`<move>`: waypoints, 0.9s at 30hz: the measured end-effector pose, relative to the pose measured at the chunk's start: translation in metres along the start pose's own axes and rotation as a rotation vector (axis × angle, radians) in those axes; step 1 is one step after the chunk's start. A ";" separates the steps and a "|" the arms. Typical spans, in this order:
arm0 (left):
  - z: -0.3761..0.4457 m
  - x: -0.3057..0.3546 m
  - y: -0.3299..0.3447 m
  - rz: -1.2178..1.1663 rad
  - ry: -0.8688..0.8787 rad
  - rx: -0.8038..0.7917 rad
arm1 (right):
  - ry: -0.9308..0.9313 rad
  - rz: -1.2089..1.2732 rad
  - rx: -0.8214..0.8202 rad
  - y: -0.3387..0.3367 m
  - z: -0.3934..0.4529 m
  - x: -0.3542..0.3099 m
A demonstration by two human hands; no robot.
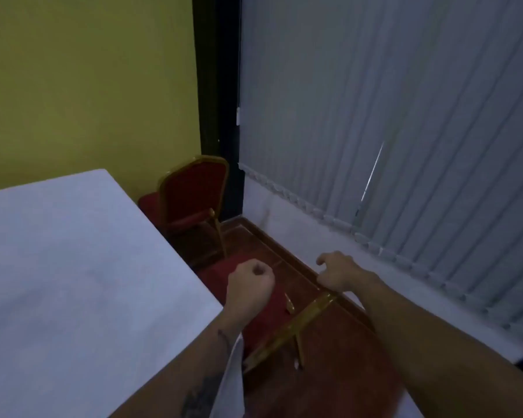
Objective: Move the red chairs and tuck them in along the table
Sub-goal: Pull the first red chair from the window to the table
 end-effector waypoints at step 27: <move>0.104 -0.012 0.121 0.539 -0.145 -0.454 | 0.229 0.871 0.124 -0.014 0.122 0.058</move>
Point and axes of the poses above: each hand's wrist, its own z-axis towards the middle knuckle, its own y-axis out of the palm, x = y × z, the point moved 1 cm from there along z, towards the middle knuckle, and after that the axes turned 8 degrees about -x, right-handed, at the moved point
